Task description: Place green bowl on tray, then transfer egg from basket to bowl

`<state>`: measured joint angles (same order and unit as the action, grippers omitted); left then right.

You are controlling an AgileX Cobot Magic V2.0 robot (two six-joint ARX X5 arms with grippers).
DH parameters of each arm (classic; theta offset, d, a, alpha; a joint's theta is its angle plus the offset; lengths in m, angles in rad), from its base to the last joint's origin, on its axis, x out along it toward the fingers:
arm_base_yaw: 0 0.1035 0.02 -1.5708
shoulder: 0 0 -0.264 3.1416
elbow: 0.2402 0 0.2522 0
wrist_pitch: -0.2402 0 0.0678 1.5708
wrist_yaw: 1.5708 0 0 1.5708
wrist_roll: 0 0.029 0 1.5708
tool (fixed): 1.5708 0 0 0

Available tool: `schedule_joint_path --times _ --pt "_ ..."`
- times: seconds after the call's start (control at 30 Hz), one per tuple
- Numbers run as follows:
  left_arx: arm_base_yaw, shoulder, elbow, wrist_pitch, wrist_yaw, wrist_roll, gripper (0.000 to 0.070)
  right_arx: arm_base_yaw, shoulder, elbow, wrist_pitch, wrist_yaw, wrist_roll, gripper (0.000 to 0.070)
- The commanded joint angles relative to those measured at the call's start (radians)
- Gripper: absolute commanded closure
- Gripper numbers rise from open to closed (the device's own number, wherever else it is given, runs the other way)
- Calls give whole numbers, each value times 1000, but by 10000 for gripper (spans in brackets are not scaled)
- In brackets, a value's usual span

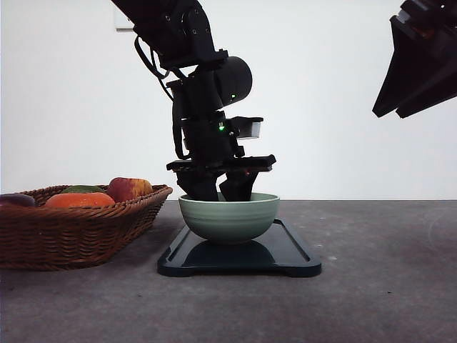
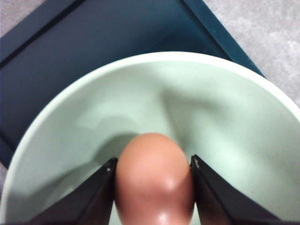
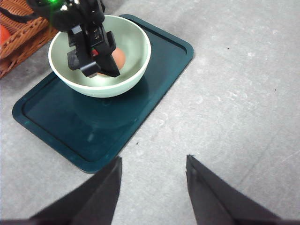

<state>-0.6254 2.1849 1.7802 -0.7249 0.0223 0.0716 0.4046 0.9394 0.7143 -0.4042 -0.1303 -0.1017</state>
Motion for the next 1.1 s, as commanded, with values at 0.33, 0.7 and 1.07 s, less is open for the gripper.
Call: schedule_joint_path --times 0.33,0.7,1.07 --pt "-8 28 147 -139 -4 15 347 3 7 5 6 0 -3 434" --pt "41 -14 404 -387 232 -17 355 3 7 5 6 0 -3 434" --pt "139 -221 261 -377 233 -23 435 3 7 5 -18 0 -3 434"
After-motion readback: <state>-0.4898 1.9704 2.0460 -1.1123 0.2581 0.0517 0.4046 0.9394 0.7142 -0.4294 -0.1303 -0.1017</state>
